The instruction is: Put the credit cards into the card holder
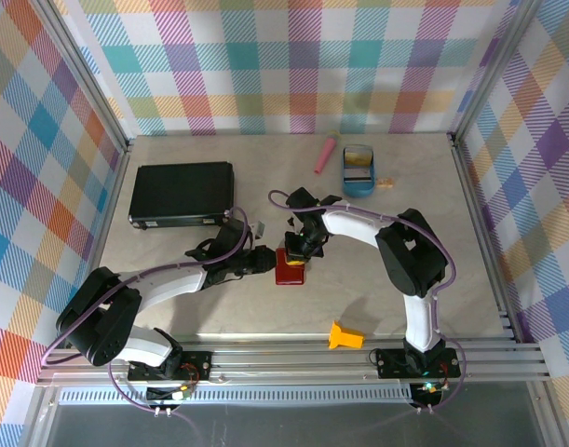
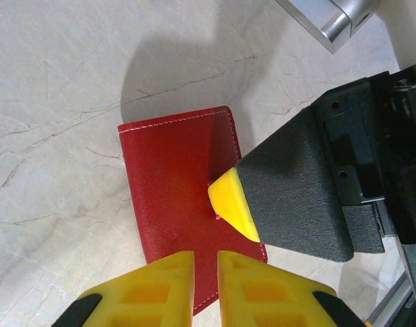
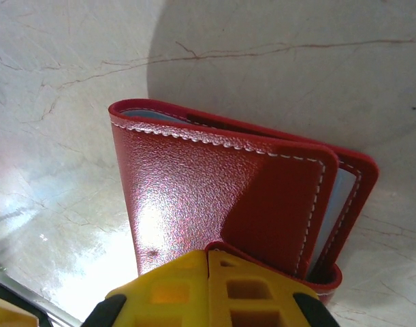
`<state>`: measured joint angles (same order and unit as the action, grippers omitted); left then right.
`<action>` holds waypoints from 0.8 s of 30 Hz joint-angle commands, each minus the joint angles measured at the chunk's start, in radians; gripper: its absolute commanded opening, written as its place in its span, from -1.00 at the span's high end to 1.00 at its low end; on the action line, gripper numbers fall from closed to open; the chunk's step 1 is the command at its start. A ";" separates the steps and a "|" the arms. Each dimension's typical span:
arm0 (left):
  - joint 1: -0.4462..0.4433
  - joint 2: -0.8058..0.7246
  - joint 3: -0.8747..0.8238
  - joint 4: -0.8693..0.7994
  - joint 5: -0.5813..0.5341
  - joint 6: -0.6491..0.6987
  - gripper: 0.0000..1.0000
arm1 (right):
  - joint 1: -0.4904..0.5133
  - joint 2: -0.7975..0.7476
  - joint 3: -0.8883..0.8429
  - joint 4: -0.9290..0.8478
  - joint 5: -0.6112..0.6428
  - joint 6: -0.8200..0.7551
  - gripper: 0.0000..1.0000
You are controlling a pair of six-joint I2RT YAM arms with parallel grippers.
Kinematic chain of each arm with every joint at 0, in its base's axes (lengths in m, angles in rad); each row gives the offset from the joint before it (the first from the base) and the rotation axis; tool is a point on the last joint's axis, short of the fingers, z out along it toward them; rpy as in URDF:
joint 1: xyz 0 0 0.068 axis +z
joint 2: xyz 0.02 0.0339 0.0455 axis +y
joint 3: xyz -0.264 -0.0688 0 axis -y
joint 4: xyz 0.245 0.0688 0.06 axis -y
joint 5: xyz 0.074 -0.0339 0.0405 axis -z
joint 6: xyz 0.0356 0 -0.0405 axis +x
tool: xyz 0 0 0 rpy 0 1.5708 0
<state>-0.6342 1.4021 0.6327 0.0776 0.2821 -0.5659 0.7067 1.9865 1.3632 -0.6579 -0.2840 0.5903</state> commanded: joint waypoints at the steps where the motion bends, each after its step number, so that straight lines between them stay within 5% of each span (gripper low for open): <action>1: -0.005 -0.032 -0.024 0.024 0.002 -0.006 0.66 | 0.004 0.109 -0.053 -0.050 0.147 0.011 1.00; 6: -0.001 -0.038 -0.032 0.021 -0.001 -0.007 0.66 | 0.002 0.059 -0.050 -0.036 0.119 0.019 1.00; 11: 0.001 -0.032 -0.025 0.019 0.000 -0.008 0.65 | 0.002 -0.025 -0.032 -0.020 0.092 0.038 0.51; 16: 0.002 -0.019 -0.013 0.011 0.006 -0.003 0.65 | -0.002 -0.104 -0.007 -0.035 0.080 0.042 0.24; 21: 0.002 -0.013 -0.009 0.012 0.005 0.000 0.65 | -0.029 -0.206 -0.060 -0.002 0.076 0.061 0.23; 24: 0.002 -0.009 -0.010 0.017 0.008 0.001 0.65 | -0.052 -0.242 -0.104 0.028 0.066 0.055 0.46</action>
<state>-0.6342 1.3861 0.6121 0.0814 0.2825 -0.5674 0.6750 1.7874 1.2987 -0.6430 -0.2161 0.6365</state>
